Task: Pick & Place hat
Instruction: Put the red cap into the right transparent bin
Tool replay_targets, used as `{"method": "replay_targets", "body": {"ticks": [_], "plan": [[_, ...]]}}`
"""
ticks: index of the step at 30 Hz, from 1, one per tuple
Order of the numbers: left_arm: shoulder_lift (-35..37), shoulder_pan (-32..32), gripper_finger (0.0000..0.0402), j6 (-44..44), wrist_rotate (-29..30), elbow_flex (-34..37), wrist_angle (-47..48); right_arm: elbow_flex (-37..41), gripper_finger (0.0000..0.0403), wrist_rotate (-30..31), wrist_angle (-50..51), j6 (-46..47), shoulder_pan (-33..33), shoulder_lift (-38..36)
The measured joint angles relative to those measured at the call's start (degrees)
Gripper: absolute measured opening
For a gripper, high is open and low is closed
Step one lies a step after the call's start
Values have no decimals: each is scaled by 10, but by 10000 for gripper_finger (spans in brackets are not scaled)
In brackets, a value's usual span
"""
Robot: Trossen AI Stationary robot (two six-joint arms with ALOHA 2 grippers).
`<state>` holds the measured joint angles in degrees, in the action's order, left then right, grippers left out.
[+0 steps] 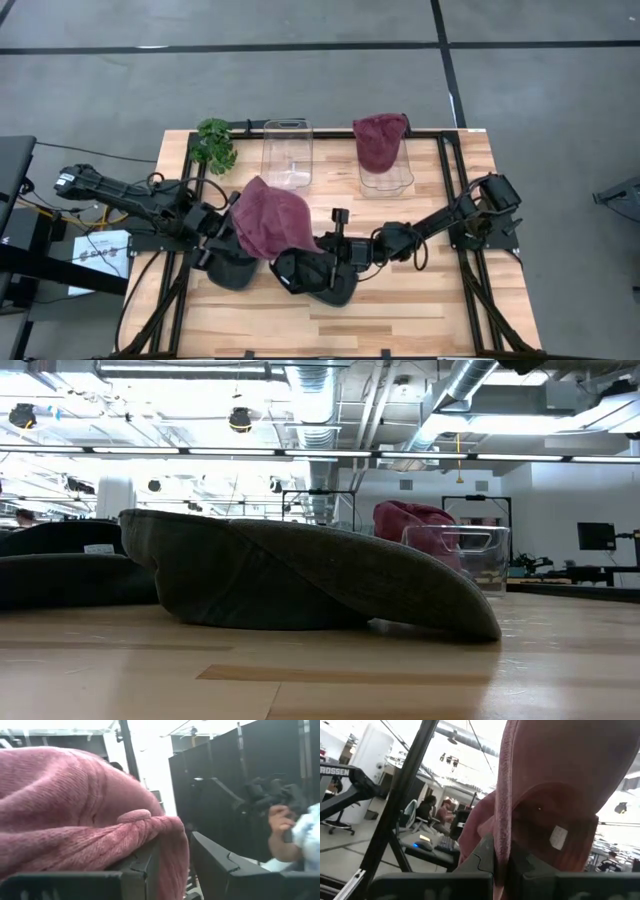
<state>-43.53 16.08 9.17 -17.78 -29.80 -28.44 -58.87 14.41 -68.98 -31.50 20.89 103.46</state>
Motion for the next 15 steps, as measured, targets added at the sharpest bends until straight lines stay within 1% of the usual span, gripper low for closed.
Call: {"method": "replay_targets", "body": {"ticks": [4, 9, 12, 15], "plan": [[0, 0, 105, -5, -7, 0, 1, 0, 0, 26, 0, -23, 12, 0], [0, 0, 103, -7, -2, 0, 5, 0, 1, 27, 0, -30, 21, 0], [0, 0, 114, -20, 11, 0, 11, 0, 1, 39, 0, -34, 24, 0], [0, 0, 137, -20, 33, 0, 45, 0, 1, 62, -1, -59, 33, 0]]}}
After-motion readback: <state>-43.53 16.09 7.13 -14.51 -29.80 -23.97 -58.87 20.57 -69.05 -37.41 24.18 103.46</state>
